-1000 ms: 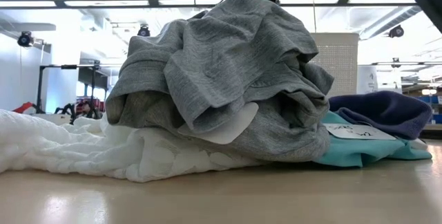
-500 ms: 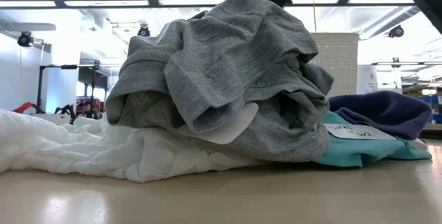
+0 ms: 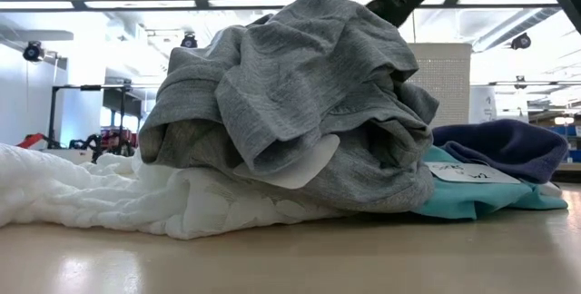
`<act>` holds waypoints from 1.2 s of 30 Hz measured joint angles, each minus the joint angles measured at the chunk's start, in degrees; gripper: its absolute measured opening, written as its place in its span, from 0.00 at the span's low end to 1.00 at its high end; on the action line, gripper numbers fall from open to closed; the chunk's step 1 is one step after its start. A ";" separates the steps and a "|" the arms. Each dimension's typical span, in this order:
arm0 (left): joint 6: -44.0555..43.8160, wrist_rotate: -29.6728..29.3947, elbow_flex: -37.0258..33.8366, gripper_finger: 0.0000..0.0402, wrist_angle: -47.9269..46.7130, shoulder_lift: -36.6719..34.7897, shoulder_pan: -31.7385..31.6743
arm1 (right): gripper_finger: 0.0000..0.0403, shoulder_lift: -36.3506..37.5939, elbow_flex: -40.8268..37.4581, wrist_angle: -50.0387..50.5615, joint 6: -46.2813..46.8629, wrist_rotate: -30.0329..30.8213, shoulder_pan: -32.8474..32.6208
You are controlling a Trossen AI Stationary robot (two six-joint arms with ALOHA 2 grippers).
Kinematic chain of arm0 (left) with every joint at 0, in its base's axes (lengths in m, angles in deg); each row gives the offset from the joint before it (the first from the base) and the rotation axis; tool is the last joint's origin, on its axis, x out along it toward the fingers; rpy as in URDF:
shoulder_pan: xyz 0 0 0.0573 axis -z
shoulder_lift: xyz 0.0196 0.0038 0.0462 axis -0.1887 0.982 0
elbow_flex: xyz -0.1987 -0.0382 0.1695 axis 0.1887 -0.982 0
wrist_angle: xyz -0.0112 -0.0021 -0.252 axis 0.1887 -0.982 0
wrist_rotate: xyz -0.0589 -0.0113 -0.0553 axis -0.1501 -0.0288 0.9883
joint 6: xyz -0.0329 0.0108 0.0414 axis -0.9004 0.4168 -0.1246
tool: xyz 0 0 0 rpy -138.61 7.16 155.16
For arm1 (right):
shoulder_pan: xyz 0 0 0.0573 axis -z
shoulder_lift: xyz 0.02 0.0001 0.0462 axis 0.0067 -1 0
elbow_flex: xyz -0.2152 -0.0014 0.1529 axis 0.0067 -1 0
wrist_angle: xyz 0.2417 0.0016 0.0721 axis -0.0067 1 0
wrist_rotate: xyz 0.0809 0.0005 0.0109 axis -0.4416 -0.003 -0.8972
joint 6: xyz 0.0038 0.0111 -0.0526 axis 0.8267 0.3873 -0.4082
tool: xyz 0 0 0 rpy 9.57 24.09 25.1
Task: Sort clothes
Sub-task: Put the gray sock into the white laundry bin, then put the gray sock in to the laundry bin
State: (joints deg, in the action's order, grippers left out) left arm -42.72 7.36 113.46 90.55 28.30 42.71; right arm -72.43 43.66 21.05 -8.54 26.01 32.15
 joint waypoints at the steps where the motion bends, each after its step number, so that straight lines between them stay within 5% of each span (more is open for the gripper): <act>1: 0.00 0.00 0.00 0.09 0.05 0.01 0.00 | 0.00 -0.02 -1.25 -1.27 0.04 -0.87 0.09; 10: 0.33 -0.02 0.00 0.09 -0.04 0.01 0.00 | 0.00 -0.02 -8.02 -9.58 2.57 -2.68 0.96; 21: 1.05 -0.04 0.00 0.09 0.00 0.00 -0.02 | 0.02 -0.03 -4.42 -1.49 8.22 -3.71 1.03; 36: 1.25 -0.04 0.00 0.09 0.01 0.01 -0.07 | 0.41 0.03 19.01 20.51 10.95 -3.62 1.01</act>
State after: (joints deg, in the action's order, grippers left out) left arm -41.47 7.32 113.46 90.56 28.32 42.64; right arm -72.39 62.67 41.55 2.41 22.39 33.16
